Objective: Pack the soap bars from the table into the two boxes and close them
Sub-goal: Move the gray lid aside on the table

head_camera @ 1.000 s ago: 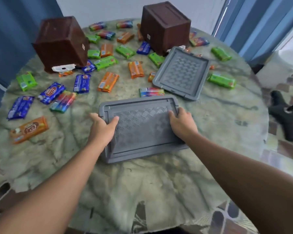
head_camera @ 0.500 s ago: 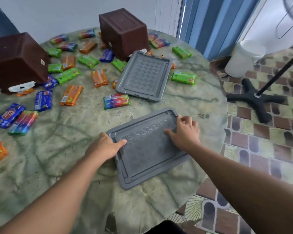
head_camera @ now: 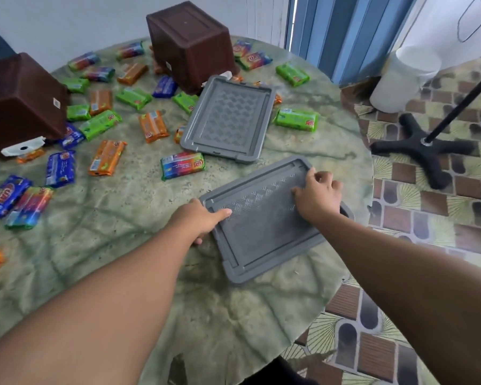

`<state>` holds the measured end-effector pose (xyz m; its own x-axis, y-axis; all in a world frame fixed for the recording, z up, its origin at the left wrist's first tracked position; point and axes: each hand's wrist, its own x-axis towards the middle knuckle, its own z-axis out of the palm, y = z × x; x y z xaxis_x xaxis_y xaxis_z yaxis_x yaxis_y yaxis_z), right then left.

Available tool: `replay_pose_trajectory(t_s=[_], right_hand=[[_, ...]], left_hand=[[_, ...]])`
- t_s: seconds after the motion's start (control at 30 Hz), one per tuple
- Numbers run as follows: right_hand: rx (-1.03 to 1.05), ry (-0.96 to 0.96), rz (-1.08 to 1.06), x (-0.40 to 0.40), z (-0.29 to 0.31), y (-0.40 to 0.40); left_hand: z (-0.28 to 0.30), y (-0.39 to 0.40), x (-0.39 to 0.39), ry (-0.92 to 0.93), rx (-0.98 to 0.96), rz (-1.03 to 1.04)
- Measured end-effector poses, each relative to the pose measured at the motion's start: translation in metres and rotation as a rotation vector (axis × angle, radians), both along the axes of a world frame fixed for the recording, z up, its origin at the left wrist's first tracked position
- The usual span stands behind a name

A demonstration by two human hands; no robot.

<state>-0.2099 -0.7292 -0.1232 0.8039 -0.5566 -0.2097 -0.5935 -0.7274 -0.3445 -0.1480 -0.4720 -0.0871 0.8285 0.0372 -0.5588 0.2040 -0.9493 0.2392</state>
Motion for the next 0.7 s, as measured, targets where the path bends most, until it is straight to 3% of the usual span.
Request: replay_pose_trajectory(t_s=[0.13, 0.23, 0.33, 0.5, 0.7], right_hand=[[-0.051, -0.048, -0.047, -0.002, 0.001, 0.010], [-0.102, -0.240, -0.087, -0.003, 0.015, 0.040], [-0.052, -0.387, -0.015, 0.002, 0.023, 0.083], [0.114, -0.436, -0.001, 0.037, 0.032, 0.184], [0.350, -0.510, -0.040, 0.082, 0.036, 0.331]], left_hand=[[0.001, 0.010, 0.001, 0.028, -0.076, -0.024], [0.004, 0.029, 0.008, 0.072, -0.192, -0.030], [0.008, 0.054, 0.016, -0.074, -0.184, -0.063], [0.023, 0.145, 0.050, -0.293, -0.216, -0.120], [0.043, 0.279, 0.103, -0.403, -0.233, -0.217]])
